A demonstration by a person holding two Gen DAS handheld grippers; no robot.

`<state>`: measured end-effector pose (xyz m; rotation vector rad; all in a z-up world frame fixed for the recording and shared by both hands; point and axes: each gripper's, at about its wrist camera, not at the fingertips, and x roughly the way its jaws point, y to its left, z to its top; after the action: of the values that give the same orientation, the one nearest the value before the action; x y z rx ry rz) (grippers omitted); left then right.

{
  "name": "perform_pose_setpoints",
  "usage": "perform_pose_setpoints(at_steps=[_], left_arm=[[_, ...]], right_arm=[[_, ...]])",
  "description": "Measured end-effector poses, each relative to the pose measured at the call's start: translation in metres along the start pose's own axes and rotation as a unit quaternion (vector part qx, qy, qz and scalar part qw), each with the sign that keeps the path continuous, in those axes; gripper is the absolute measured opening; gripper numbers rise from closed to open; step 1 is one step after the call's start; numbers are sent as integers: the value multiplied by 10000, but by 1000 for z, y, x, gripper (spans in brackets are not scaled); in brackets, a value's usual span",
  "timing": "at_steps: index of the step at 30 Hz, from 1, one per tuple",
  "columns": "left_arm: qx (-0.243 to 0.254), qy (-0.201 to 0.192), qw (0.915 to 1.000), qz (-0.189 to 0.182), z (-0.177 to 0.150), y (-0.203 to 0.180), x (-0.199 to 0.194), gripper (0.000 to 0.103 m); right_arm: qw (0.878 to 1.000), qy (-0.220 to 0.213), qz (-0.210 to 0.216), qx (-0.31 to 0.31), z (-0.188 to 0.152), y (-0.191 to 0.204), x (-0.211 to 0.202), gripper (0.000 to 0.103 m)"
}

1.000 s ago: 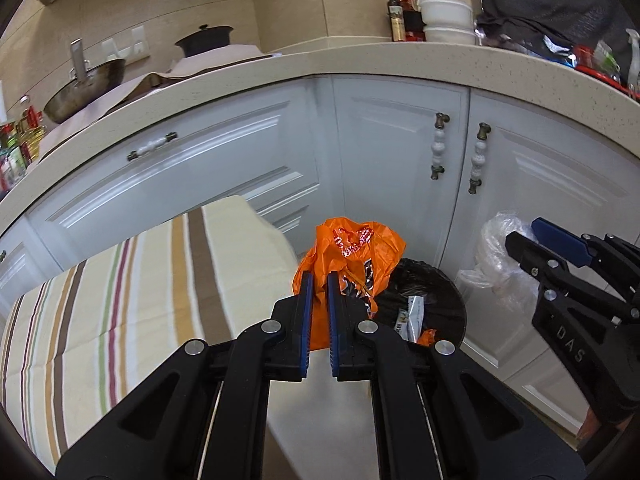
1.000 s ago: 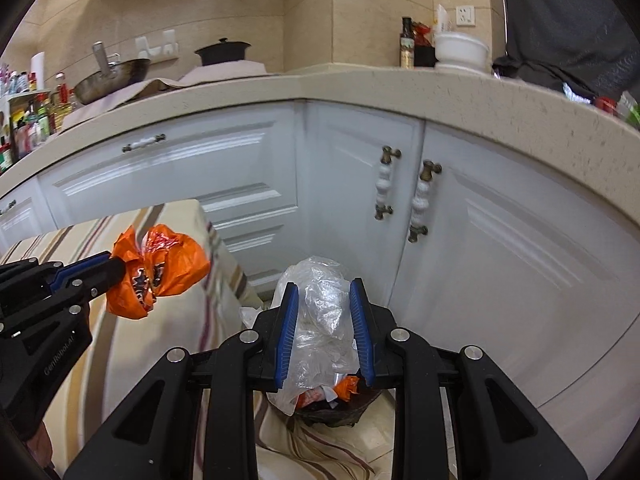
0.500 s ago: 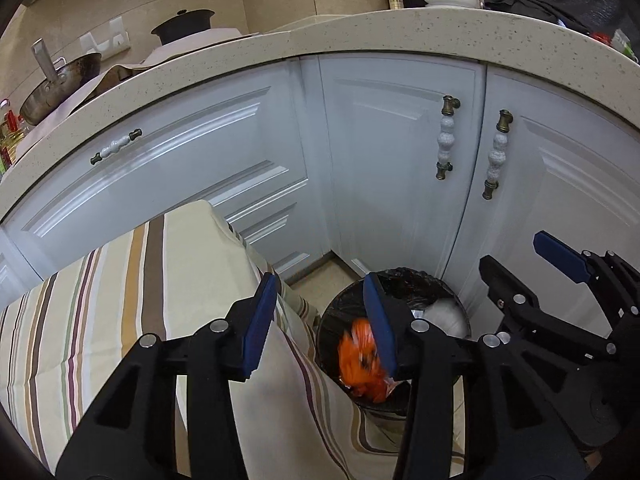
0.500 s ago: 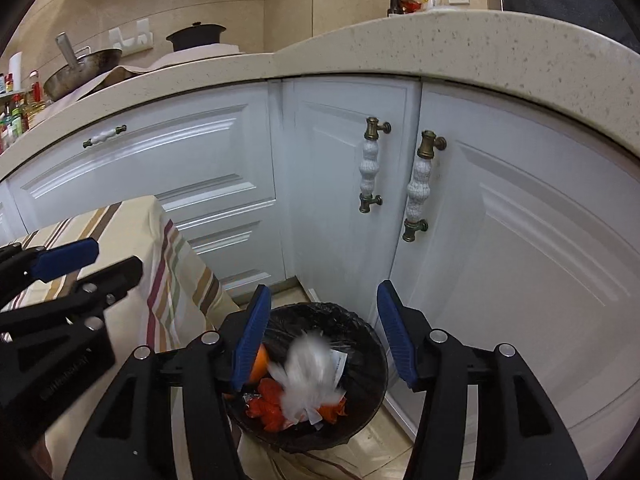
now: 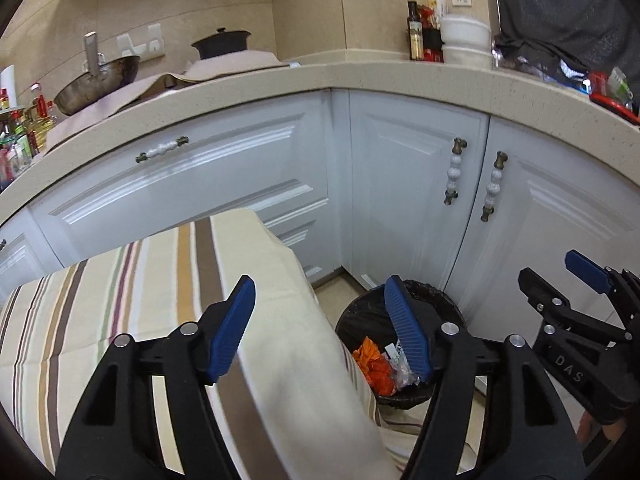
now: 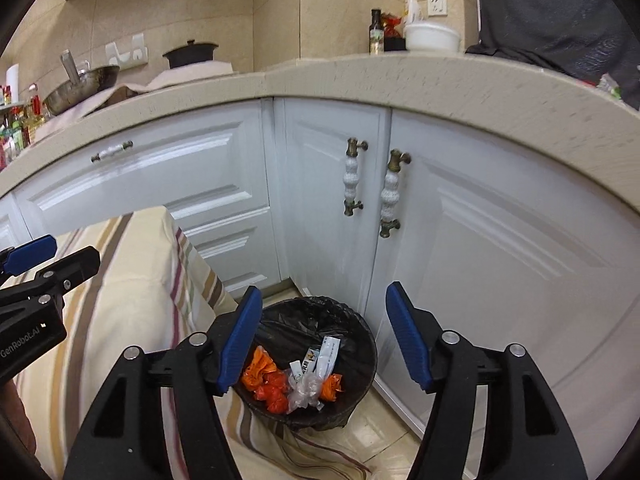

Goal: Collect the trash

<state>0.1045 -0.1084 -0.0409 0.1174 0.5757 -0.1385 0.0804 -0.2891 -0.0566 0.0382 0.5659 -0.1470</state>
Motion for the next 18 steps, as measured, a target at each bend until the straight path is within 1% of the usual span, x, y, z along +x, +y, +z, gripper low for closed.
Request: perform_pose_setpoints(at_steps=[1, 5, 6, 7, 8, 12, 18], left_arm=[[-5, -23, 10000, -5, 0, 2, -5, 66], [-32, -162, 9999, -47, -1, 12, -30, 68], [-44, -205, 9998, -39, -1, 14, -36, 71], [-64, -245, 9997, -31, -1, 16, -41, 78], [-81, -278, 9996, -33, -1, 18, -45, 79], [-124, -432, 9990, -79, -4, 24, -67, 80], [-150, -533, 9984, -87, -11, 28, -86, 82]], right_arm=[[10000, -31, -17, 17, 1, 1, -6, 68], [9999, -139, -43, 55, 0, 1, -32, 70], [9998, -172, -58, 54, 0, 2, -40, 71], [9998, -198, -65, 61, 0, 2, -45, 71], [9997, -214, -69, 71, -1, 3, -49, 71], [9994, -303, -53, 123, -2, 5, -69, 73], [9989, -438, -92, 106, -4, 11, -91, 74]])
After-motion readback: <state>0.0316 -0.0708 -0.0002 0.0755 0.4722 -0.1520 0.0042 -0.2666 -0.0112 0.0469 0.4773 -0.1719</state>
